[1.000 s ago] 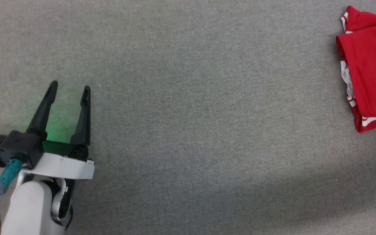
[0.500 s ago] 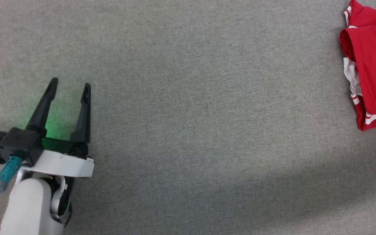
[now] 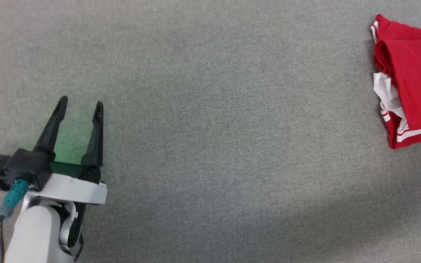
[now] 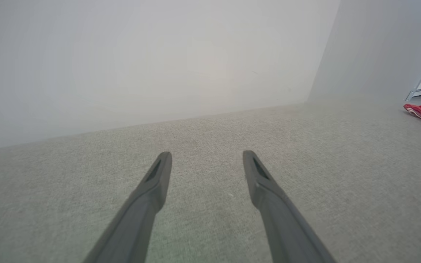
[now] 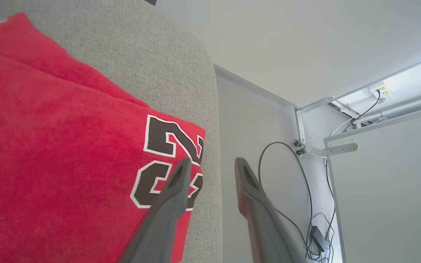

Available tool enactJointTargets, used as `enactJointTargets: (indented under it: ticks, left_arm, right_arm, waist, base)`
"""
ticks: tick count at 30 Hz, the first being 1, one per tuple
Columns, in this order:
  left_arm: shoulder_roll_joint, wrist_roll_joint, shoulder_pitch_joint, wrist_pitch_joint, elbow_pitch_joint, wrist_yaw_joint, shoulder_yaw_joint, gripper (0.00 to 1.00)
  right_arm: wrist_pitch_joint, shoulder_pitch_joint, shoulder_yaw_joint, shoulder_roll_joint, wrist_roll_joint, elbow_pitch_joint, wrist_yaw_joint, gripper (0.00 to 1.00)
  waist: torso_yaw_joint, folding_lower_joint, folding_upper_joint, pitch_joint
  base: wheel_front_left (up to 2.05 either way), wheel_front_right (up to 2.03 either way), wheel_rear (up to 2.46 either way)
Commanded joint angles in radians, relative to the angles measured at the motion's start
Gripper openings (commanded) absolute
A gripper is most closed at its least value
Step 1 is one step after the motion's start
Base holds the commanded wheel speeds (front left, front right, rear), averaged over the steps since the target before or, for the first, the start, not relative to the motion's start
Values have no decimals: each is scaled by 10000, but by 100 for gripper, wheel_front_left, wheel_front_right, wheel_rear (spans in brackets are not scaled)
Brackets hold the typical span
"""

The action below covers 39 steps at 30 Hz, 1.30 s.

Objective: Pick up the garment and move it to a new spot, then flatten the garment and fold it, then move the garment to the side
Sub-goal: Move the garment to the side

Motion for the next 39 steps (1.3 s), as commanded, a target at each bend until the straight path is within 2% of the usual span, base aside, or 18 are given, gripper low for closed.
enactJointTargets:
  ticks: [1, 3, 6, 8, 24, 29, 39]
  left_arm:
    - [-35, 2, 116, -34, 8, -1, 27, 100]
    - [-70, -16, 193, -34, 40, 0, 45, 100]
    - [-152, -52, 332, -34, 76, 0, 90, 100]
    - [-210, -81, 462, -34, 116, -1, 128, 100]
    - [-671, -90, 1694, -34, 337, -1, 578, 100]
    - [-740, -99, 2095, -34, 396, 0, 837, 100]
    - [-737, -53, 2886, -34, 284, 0, 1532, 100]
  right_arm:
    - [-82, -33, 5, 63, 46, 21, -14, 64]
    - [-258, -3, -76, 142, 150, -11, -14, 73]
    - [-557, 194, -84, 255, 281, -134, -14, 95]
    - [-751, 308, -86, 340, 370, -254, -14, 100]
    - [-2580, 2273, -905, 1211, 1119, -1714, -14, 100]
    - [-2936, 3232, -1611, 1596, 1084, -2211, -13, 100]
    - [-3217, 5523, -3426, 2601, 274, -3693, -13, 100]
  waist:
    - [25, 0, 0, -257]
    - [67, 0, 0, -444]
    - [149, 0, 0, -771]
    - [209, 0, 0, -1006]
    - [1125, 0, 0, -3058]
    - [1395, 0, 0, -3562]
    - [1753, 0, 0, -4107]
  base:
    - [0, 0, 0]
    - [0, 0, 0]
    - [0, 0, 0]
    - [0, 0, 0]
    - [0, 0, 0]
    - [0, 0, 0]
    - [0, 0, 0]
